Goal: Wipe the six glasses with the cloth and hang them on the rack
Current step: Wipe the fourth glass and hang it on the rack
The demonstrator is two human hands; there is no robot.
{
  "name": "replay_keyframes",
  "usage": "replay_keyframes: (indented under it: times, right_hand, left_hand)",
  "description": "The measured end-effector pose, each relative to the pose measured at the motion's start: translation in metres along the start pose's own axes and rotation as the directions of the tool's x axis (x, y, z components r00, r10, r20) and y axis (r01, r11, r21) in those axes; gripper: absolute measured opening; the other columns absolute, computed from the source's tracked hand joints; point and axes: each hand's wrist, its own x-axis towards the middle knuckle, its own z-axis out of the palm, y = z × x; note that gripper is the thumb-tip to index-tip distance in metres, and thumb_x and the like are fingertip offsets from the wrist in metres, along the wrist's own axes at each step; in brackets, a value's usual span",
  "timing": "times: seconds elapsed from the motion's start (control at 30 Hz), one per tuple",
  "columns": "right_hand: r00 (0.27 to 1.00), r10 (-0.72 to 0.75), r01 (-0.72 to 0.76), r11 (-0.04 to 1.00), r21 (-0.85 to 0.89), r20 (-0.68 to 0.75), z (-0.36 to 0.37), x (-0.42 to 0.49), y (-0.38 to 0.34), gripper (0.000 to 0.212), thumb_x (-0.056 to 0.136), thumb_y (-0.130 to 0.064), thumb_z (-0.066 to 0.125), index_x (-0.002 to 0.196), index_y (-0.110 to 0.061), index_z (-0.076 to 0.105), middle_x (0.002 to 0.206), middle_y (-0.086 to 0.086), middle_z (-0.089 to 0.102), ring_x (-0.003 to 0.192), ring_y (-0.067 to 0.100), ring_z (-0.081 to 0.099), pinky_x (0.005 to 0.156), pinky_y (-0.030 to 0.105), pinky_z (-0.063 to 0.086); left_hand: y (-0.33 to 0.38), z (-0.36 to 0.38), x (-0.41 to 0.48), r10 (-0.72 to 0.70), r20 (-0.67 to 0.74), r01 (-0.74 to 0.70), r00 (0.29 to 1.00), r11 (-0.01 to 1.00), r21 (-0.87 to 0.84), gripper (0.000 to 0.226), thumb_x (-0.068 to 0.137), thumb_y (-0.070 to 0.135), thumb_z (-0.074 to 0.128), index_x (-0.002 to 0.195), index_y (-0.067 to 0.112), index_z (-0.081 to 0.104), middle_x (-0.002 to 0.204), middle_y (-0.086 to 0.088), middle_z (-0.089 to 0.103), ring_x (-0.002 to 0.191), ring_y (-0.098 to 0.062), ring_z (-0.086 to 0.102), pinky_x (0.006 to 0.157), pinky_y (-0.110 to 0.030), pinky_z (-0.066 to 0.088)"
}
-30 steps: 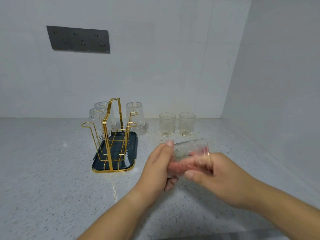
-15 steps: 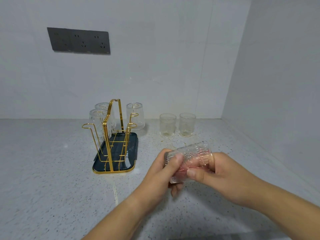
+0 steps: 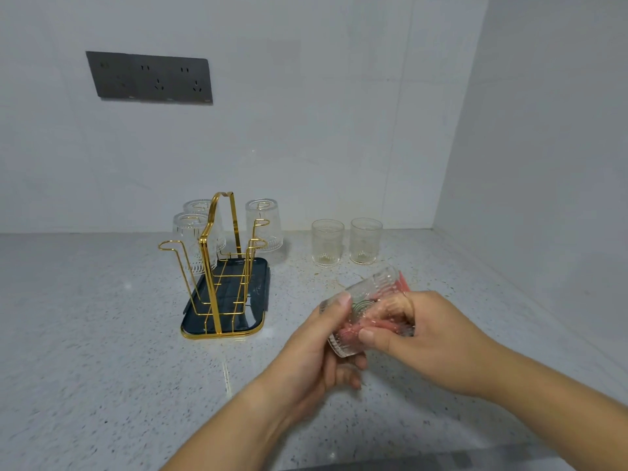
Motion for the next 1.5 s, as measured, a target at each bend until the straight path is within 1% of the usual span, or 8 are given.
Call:
replay_keyframes:
  times: [0.27, 0.43, 0.57, 0.67, 0.93, 1.03, 1.3, 1.5]
  right_hand:
    - [0.948, 0.265, -0.150, 0.859, 0.490, -0.174, -0.001, 0.003, 0.008, 0.010, 0.092, -0.013, 0.070, 0.097, -0.017, 0.079, 0.078, -0.010, 0.077, 0.070, 0.004, 0.064, 0.061, 0.025, 0.046]
    - [0.984, 0.175, -0.092, 0.618, 0.781, -0.023, -0.006, -0.002, 0.014, 0.042, 0.084, -0.008, 0.049, 0.118, 0.004, 0.069, 0.118, 0.011, 0.074, 0.121, 0.031, 0.062, 0.074, 0.042, 0.040]
    - [0.997, 0.070, -0.078, 0.853, 0.515, 0.035, -0.013, -0.008, 0.019, 0.044, 0.103, 0.001, 0.045, 0.136, -0.020, 0.065, 0.132, -0.004, 0.071, 0.118, 0.046, 0.058, 0.074, 0.033, 0.043]
    - [0.999, 0.055, -0.050, 0.931, 0.361, -0.003, -0.015, -0.009, 0.015, 0.050, 0.101, -0.004, 0.051, 0.124, -0.044, 0.071, 0.093, -0.006, 0.076, 0.075, 0.026, 0.061, 0.071, 0.022, 0.049]
    - [0.977, -0.005, 0.040, 0.986, 0.160, -0.215, -0.013, -0.006, 0.014, 0.009, 0.078, -0.032, 0.076, 0.086, -0.034, 0.079, 0.087, -0.010, 0.078, 0.088, 0.005, 0.071, 0.087, 0.019, 0.054]
    - [0.992, -0.040, 0.046, 0.998, 0.051, -0.123, -0.003, -0.009, 0.018, 0.038, 0.099, -0.053, 0.053, 0.076, -0.031, 0.074, 0.084, -0.010, 0.073, 0.094, 0.006, 0.068, 0.105, 0.027, 0.042]
    - [0.970, 0.005, 0.065, 0.957, 0.282, -0.242, 0.010, -0.001, 0.007, 0.040, 0.095, -0.045, 0.044, 0.075, -0.021, 0.069, 0.067, 0.008, 0.074, 0.072, 0.020, 0.072, 0.078, 0.024, 0.055]
    - [0.953, 0.205, -0.046, 0.825, 0.563, -0.223, 0.011, 0.012, 0.001, 0.039, 0.094, -0.042, 0.053, 0.099, -0.012, 0.078, 0.090, 0.011, 0.081, 0.089, 0.025, 0.078, 0.084, 0.034, 0.060]
  left_hand:
    - [0.004, 0.001, -0.003, 0.026, -0.173, -0.049, 0.985, 0.990, -0.130, 0.044, 0.092, 0.055, 0.055, 0.106, 0.017, 0.071, 0.076, -0.005, 0.064, 0.049, -0.013, 0.049, 0.039, -0.022, 0.043]
    - [0.007, 0.001, -0.001, 0.028, -0.208, -0.063, 0.978, 0.984, -0.165, 0.040, 0.091, 0.055, 0.058, 0.105, 0.019, 0.071, 0.079, -0.003, 0.067, 0.050, -0.014, 0.048, 0.038, -0.022, 0.043]
    - [0.009, -0.003, -0.002, -0.026, -0.161, -0.009, 0.987, 0.976, -0.216, 0.046, 0.088, 0.058, 0.058, 0.103, 0.017, 0.072, 0.076, -0.006, 0.065, 0.046, -0.013, 0.049, 0.038, -0.022, 0.044]
    - [0.009, -0.002, -0.001, -0.075, -0.114, 0.045, 0.991, 0.968, -0.249, 0.051, 0.081, 0.062, 0.061, 0.097, 0.016, 0.074, 0.077, -0.010, 0.062, 0.043, -0.013, 0.049, 0.037, -0.021, 0.042]
    - [0.017, 0.010, -0.005, -0.166, 0.044, 0.171, 0.985, 0.963, -0.207, 0.063, 0.096, 0.065, 0.044, 0.091, 0.016, 0.083, 0.079, -0.009, 0.066, 0.041, -0.008, 0.045, 0.035, -0.016, 0.035]
    - [0.021, 0.015, -0.006, -0.165, 0.017, 0.165, 0.986, 0.964, -0.207, 0.056, 0.095, 0.064, 0.049, 0.090, 0.016, 0.077, 0.078, -0.010, 0.064, 0.040, -0.008, 0.044, 0.032, -0.015, 0.033]
    - [0.016, 0.023, -0.004, 0.183, -0.180, -0.171, 0.967, 0.982, 0.079, 0.054, 0.092, 0.065, 0.059, 0.106, 0.014, 0.047, 0.069, -0.001, 0.058, 0.049, -0.012, 0.047, 0.041, -0.022, 0.035]
    - [0.008, 0.012, -0.006, 0.581, -0.062, -0.477, 0.812, 0.720, 0.503, 0.034, 0.096, 0.038, 0.069, 0.113, 0.022, 0.044, 0.086, 0.014, 0.068, 0.074, -0.001, 0.064, 0.069, -0.024, 0.055]
